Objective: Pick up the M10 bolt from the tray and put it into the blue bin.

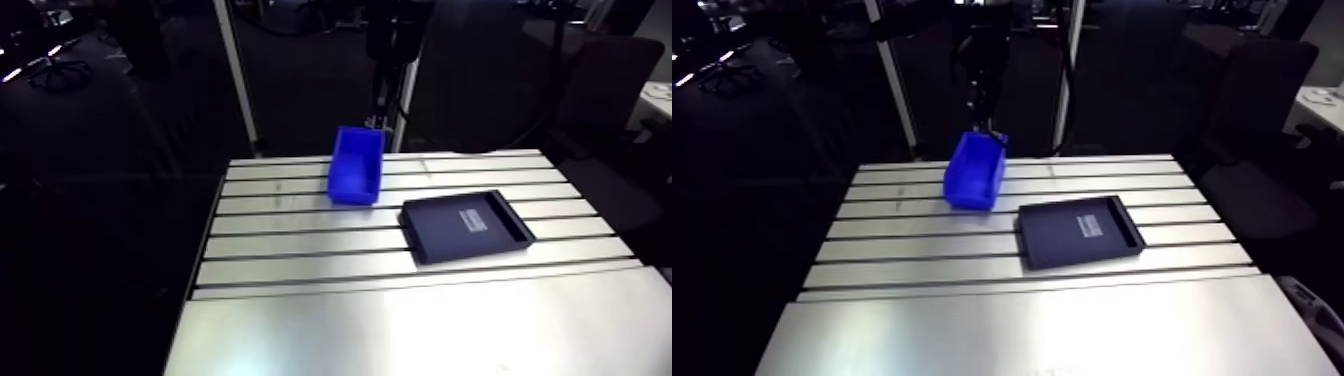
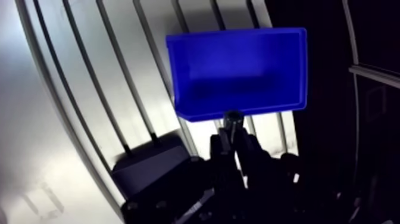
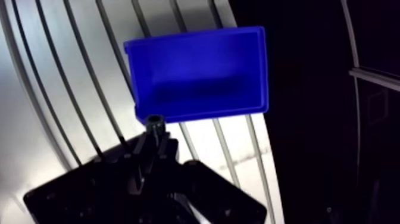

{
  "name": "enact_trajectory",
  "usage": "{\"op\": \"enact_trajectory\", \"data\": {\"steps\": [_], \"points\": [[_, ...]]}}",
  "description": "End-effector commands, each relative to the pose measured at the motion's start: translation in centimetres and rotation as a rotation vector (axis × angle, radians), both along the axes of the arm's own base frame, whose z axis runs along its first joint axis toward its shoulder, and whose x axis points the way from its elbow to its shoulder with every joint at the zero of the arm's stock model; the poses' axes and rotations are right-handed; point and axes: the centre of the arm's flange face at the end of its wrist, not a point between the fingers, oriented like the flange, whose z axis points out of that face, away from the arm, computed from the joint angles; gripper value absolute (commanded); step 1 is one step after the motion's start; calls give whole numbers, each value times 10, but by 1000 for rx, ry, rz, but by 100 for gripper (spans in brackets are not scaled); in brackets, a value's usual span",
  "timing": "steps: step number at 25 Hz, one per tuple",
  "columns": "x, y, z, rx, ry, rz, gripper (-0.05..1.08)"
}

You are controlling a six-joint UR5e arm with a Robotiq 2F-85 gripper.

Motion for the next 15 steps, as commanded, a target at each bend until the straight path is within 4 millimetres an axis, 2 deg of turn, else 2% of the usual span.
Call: {"op": "enact_trajectory", "data": {"steps": [1,9,15], "points": [[-25,-4,-15,5,-5,23,107],[-40,-3,-40,6,-36,15,107],[-49,-3,-50,5,-44,15,107]]}}
